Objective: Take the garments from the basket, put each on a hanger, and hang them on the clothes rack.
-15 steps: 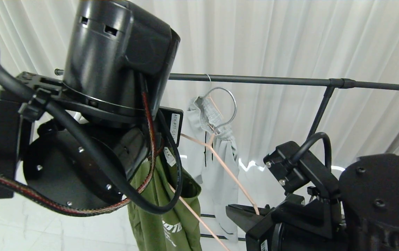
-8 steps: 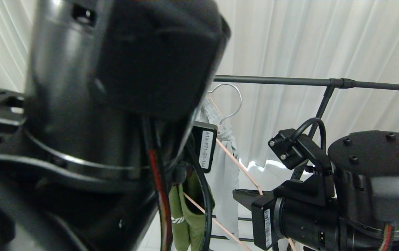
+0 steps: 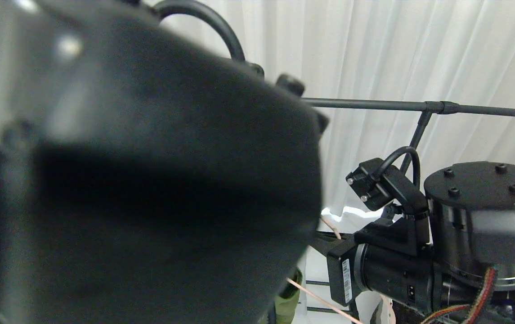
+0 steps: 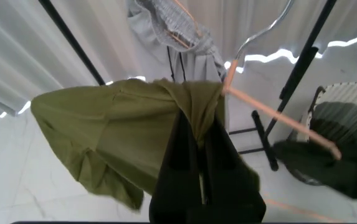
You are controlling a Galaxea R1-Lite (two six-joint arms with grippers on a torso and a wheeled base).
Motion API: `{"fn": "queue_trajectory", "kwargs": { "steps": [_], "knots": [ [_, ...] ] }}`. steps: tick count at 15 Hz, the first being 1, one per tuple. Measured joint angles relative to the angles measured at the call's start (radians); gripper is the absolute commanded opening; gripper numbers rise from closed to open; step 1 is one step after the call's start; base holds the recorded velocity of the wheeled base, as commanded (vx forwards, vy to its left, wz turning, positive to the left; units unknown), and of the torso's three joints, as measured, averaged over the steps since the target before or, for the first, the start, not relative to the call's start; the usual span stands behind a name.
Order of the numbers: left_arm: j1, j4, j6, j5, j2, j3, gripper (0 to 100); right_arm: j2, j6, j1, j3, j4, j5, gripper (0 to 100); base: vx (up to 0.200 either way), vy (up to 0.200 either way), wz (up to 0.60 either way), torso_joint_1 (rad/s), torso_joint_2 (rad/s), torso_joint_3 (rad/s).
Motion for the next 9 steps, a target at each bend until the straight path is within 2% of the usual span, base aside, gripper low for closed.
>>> {"fn": "queue_trajectory", "kwargs": {
  "steps": [3, 8, 9],
  "knots": [
    [0.0, 0.0, 0.004, 0.0, -0.048, 0.075, 0, -0.001, -0.048, -0.011, 0.03, -0.097, -0.001, 0, 0.0, 0.0, 0.0, 0.0, 0.0, 0.0],
    [-0.015, 0.001, 0.059, 0.0, -0.117, 0.186, 0, 0.0, -0.082, -0.024, 0.038, -0.16, 0.0, 0, 0.0, 0.0, 0.0, 0.0, 0.0, 0.0],
    [-0.015, 0.001, 0.06, 0.0, -0.121, 0.191, 100, 0.0, -0.09, -0.024, 0.039, -0.177, 0.0, 0, 0.0, 0.0, 0.0, 0.0, 0.0, 0.0]
  ]
}}
